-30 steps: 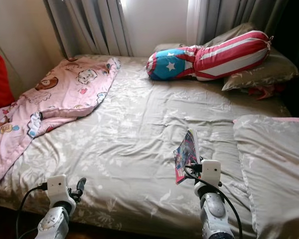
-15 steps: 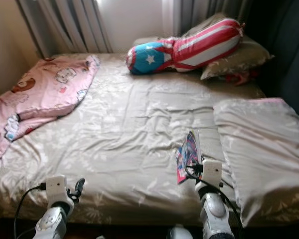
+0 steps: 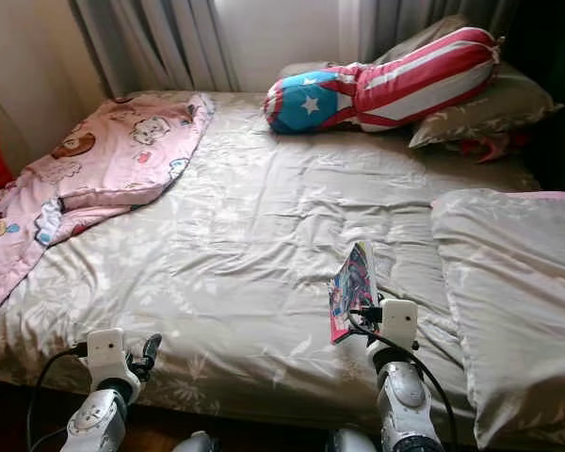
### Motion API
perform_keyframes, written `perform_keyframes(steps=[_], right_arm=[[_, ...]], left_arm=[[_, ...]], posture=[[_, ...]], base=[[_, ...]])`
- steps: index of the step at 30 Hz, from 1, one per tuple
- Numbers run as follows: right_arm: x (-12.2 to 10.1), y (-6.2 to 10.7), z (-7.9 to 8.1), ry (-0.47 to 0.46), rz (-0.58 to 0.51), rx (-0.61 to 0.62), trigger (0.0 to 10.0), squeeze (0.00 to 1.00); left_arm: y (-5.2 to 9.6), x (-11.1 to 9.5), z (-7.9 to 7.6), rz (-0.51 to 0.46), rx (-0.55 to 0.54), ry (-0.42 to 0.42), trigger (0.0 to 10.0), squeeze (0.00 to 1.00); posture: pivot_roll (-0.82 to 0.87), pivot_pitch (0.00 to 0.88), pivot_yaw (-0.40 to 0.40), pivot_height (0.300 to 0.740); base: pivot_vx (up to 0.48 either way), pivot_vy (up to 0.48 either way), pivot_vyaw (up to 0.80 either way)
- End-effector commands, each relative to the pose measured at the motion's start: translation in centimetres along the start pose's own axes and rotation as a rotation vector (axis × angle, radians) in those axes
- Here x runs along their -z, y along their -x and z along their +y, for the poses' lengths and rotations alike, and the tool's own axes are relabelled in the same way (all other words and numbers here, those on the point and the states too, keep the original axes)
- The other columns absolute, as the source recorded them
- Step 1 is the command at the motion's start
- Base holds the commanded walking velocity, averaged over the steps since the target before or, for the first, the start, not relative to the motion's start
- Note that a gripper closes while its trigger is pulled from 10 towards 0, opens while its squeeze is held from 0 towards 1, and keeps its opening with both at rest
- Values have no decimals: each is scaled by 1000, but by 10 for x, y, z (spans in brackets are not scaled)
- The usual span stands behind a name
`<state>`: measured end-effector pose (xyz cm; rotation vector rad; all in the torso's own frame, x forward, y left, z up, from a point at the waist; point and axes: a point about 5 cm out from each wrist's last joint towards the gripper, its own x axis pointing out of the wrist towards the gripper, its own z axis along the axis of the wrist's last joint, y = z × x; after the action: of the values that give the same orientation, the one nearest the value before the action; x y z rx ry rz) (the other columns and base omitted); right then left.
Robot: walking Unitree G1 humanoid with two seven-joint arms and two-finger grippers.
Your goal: Clean up the room
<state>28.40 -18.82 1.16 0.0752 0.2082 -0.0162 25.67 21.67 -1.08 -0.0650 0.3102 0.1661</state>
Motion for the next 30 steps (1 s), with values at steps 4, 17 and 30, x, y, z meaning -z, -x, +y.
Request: perform_keyframes(steps=[4,17,30], right_arm=[[-11,-3,0,-12,-67,-6,10000,0],[-41,-27,21,-234,-110,-173,10000,0],[-43,-39,7,-434,19,-175,10000,0]], left_arm=[[0,0,3,2,-5,-5,10000,0],[3,-1,15,-3,-7,-36,10000,0],[14,-1,33,-23,25,-122,10000,0]], posture=[[-106,0,56,626],[-63,48,99,626],[23,129,160,626]], base=[[0,0,0],[0,0,0],[0,0,0]])
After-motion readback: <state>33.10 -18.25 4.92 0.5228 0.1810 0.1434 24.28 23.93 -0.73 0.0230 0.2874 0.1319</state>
